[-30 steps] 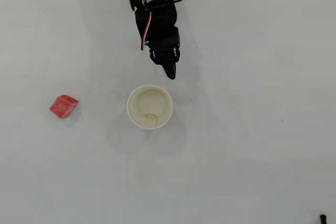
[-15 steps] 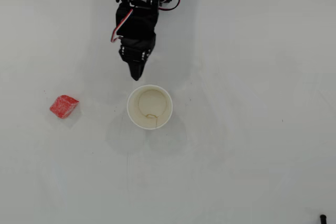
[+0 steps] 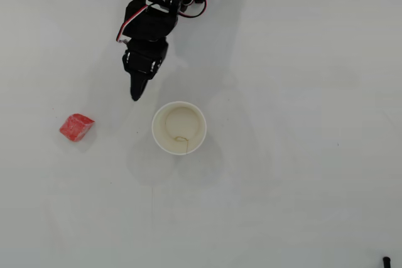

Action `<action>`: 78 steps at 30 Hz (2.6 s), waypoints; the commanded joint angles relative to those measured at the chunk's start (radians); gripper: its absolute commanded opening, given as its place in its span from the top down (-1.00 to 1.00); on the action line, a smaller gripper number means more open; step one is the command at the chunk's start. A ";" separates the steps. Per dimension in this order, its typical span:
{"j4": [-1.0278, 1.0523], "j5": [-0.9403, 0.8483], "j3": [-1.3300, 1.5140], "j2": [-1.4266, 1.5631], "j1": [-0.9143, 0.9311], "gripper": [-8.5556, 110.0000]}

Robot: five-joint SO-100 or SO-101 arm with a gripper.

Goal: Grasp a red cube and put it in the cup.

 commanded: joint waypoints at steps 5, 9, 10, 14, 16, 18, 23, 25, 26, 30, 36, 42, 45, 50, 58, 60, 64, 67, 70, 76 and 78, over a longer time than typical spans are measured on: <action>-0.216 -0.440 0.069 0.015 0.041 0.85; -0.198 -0.529 0.069 0.015 0.032 0.85; -0.192 -0.532 0.069 0.015 0.032 0.85; -0.173 -0.583 0.069 0.014 0.002 0.85; -0.176 -0.617 0.069 0.014 -0.011 0.85; -0.183 -0.634 0.069 0.011 -0.014 0.85; -0.265 -0.683 0.069 -0.029 -0.025 0.85; -0.314 -0.689 0.049 -0.074 -0.037 0.85; -0.314 -0.693 0.023 -0.100 -0.044 0.85; -0.328 -0.727 -0.078 -0.232 -0.063 0.85; -0.327 -0.982 -0.167 -0.410 -0.074 0.85; -0.319 -1.140 -0.295 -0.571 -0.064 0.85; -0.305 -1.210 -0.383 -0.673 -0.046 0.85; -0.272 -1.324 -0.529 -0.844 -0.002 0.85; -0.247 -1.350 -0.698 -1.052 0.071 0.81; -0.247 -1.350 -0.724 -1.095 0.095 0.81; -0.242 -1.358 -0.772 -1.169 0.140 0.78; -0.241 -1.361 -0.808 -1.215 0.172 0.73; -0.238 -1.361 -0.854 -1.269 0.206 0.67; -0.239 -1.373 -0.969 -1.394 0.255 0.61; -0.247 -1.374 -1.005 -1.430 0.267 0.57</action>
